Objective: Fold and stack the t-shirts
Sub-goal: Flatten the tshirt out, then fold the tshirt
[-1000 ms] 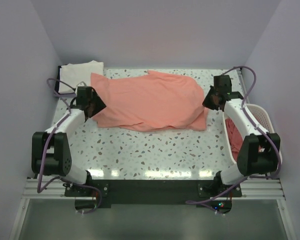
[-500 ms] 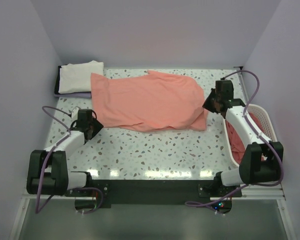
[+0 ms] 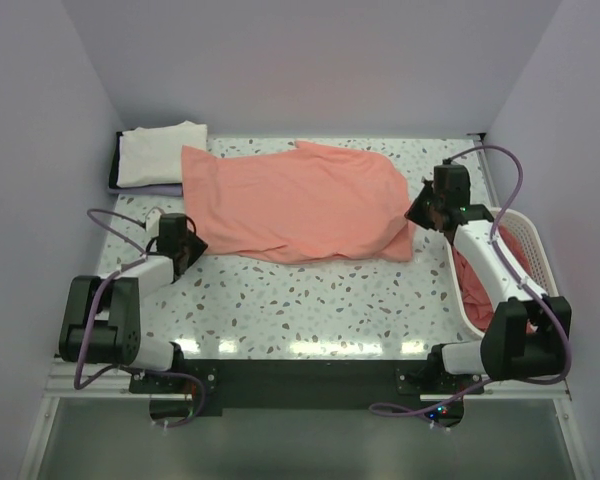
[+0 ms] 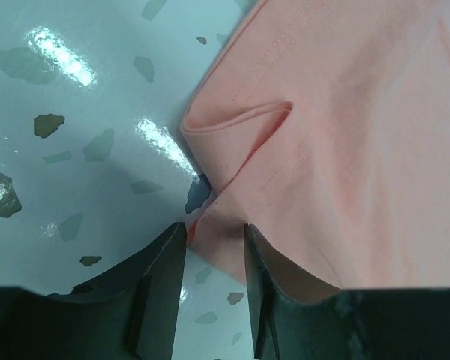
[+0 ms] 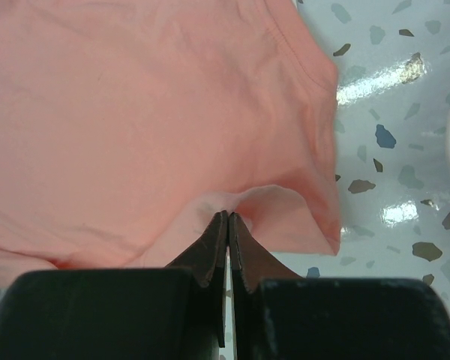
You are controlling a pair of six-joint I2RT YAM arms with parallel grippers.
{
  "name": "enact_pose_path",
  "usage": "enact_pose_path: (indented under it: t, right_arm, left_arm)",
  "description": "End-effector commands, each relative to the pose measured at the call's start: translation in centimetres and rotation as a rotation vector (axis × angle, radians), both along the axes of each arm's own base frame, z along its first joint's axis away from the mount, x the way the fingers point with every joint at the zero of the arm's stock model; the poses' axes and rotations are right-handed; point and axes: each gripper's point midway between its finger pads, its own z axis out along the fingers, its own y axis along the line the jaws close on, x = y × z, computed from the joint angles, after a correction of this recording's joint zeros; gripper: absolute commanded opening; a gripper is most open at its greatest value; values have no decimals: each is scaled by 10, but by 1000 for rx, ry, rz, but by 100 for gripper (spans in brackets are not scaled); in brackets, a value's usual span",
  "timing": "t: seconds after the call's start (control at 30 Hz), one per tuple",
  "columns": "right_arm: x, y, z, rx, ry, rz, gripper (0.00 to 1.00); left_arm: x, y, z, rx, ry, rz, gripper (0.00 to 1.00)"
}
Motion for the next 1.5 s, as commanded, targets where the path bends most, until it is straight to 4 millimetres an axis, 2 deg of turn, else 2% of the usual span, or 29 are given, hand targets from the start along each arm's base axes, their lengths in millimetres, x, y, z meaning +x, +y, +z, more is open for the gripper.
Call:
enact_pose_path:
  t: [0.0, 0.1, 0.23, 0.3, 0.33, 0.4, 0.43, 0.47, 0.5, 0.53, 0.57, 0.6, 0.63, 0.67, 0.7, 0.73, 0.77, 0.8, 0.83, 0.87, 0.93, 1.0, 1.07, 1.1, 1.17, 1.2, 1.27, 1.43, 1.47]
  right_arm:
    - [5, 1, 19, 12, -75, 8, 0]
    - [4, 2, 17, 12, -67, 10, 0]
    - [-4, 0, 15, 6, -63, 13, 0]
    - [-9, -1, 21, 1, -75, 12, 0]
    - [-14, -1, 19, -1, -66, 13, 0]
    - [-21, -2, 26, -1, -86, 14, 0]
    - [-29, -4, 23, -6, -71, 10, 0]
    - [-33, -4, 24, -7, -74, 11, 0]
    - [-39, -4, 30, -6, -92, 13, 0]
    - [-48, -5, 24, -6, -74, 14, 0]
    - [-54, -4, 23, -2, -71, 18, 0]
    - [-61, -4, 29, 7, -95, 20, 0]
    - [-72, -4, 19, 9, -60, 20, 0]
    - [-79, -3, 16, 14, -50, 21, 0]
    - [-87, -3, 21, 24, -72, 20, 0]
    - [-99, -4, 8, 26, -34, 15, 0]
    - [-107, -4, 5, 30, -29, 11, 0]
    - [-120, -5, -2, 35, -13, 5, 0]
    - [-128, -6, -6, 40, -2, -1, 0]
    - [-135, -6, -10, 44, 9, -7, 0]
    - [-153, -3, -21, 74, 30, -8, 0]
    - [-169, -3, -33, 92, 73, -25, 0]
    - [-176, 1, -32, 125, 74, -31, 0]
    - [-183, 1, -34, 132, 100, -45, 0]
    - [-187, 3, -34, 150, 121, -57, 0]
    - [-193, 2, -31, 147, 142, -64, 0]
    - [-196, 1, -26, 155, 160, -79, 0]
    - [-206, -4, 1, 139, 144, -98, 0]
    - [-208, -5, 6, 134, 137, -100, 0]
  left_arm:
    - [12, 0, 3, -15, -33, 12, 41]
    - [12, -1, 2, -22, -31, 6, 33]
    - [7, -4, 10, -28, -40, -19, 8]
    - [0, -2, 19, -13, -42, -17, 1]
    - [-6, 0, 19, -4, -38, -17, 0]
    - [-12, 1, 34, 4, -75, -15, 0]
    - [-23, 2, 30, 9, -52, -18, 0]
    - [-24, 3, 43, 14, -92, -16, 0]
    - [-32, 4, 43, 17, -80, -15, 0]
    - [-38, 4, 43, 18, -81, -16, 0]
    - [-40, 5, 54, 22, -117, -12, 0]
    - [-49, 7, 51, 26, -92, -8, 0]
    - [-56, 8, 49, 29, -84, -2, 0]
    - [-60, 10, 57, 34, -112, 7, 0]
    - [-72, 13, 51, 42, -75, 19, 0]
    - [-80, 15, 48, 44, -63, 36, 0]
    - [-84, 20, 55, 56, -90, 60, 0]
    - [-95, 23, 50, 60, -59, 78, 0]
    - [-101, 24, 54, 63, -83, 89, 0]
    - [-105, 28, 54, 75, -83, 110, 0]
    - [-111, 19, 57, 35, -109, 118, 0]
    - [-118, 20, 58, 4, -100, 165, 0]
    - [-123, 23, 61, 10, -81, 186, 0]
    - [-122, 24, 70, 4, -95, 203, 0]
    - [-127, 27, 73, 16, -74, 224, 0]
    - [-126, 29, 84, 10, -89, 241, 0]
    - [-133, 35, 91, 33, -83, 269, 0]
    - [-138, 44, 124, 50, -164, 309, 0]
    - [-142, 46, 125, 60, -152, 315, 0]
